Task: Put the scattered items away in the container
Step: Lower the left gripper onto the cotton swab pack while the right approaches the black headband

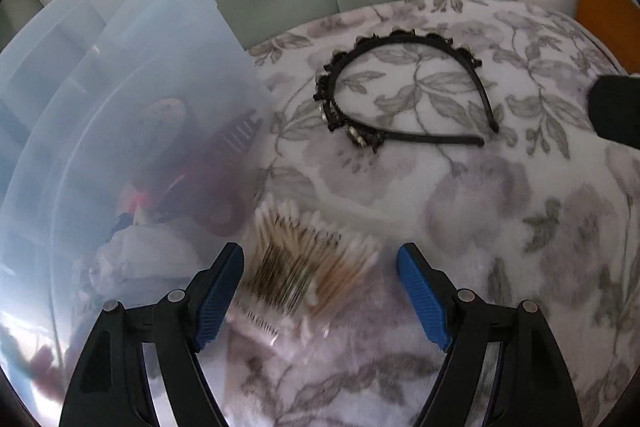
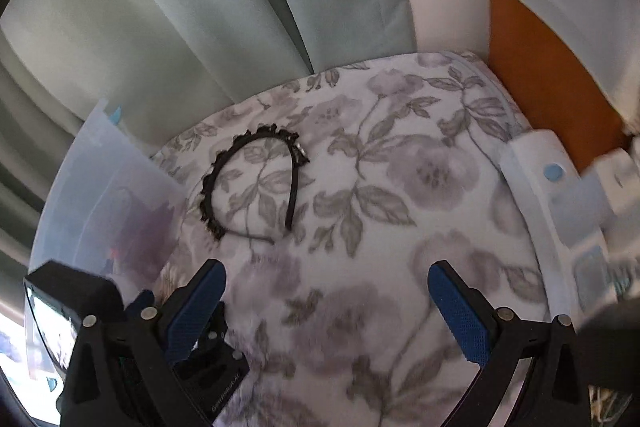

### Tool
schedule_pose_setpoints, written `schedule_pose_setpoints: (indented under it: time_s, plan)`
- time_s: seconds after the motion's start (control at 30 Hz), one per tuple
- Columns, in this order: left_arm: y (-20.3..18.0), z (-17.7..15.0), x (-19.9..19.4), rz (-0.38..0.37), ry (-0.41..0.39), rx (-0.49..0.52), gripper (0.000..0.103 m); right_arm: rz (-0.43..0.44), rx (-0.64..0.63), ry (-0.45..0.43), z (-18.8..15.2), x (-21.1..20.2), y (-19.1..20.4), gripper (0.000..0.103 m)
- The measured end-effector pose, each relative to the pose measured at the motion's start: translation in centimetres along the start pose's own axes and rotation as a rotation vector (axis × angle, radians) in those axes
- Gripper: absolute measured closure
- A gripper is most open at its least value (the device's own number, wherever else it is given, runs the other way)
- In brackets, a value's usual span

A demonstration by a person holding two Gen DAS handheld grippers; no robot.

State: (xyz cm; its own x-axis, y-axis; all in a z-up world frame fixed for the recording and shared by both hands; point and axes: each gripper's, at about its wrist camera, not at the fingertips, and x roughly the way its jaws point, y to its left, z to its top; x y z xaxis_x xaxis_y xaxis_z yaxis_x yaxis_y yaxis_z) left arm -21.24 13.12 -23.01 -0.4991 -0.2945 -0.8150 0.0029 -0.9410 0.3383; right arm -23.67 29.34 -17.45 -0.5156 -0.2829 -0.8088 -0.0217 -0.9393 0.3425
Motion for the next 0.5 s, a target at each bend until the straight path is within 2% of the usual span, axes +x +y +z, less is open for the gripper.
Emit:
schedule_pose_setpoints:
  time_s: [0.23, 0.37, 0.5]
  plan:
    - [0.2, 0.9, 0.6, -0.038, -0.007, -0.009, 0.023, 0.033, -0.025, 0.015, 2.7, 3.7, 0.5, 0.004]
    - [0.2, 0.7, 0.5, -0.044, -0.035, -0.004, 0.023, 0.067, -0.078, 0.034, 3.7, 5.6, 1.8, 0.014]
    - [0.2, 0.5, 0.2, -0.045, -0.044, 0.019, 0.024, 0.075, -0.127, 0.048, 4.2, 7.2, 2.8, 0.016]
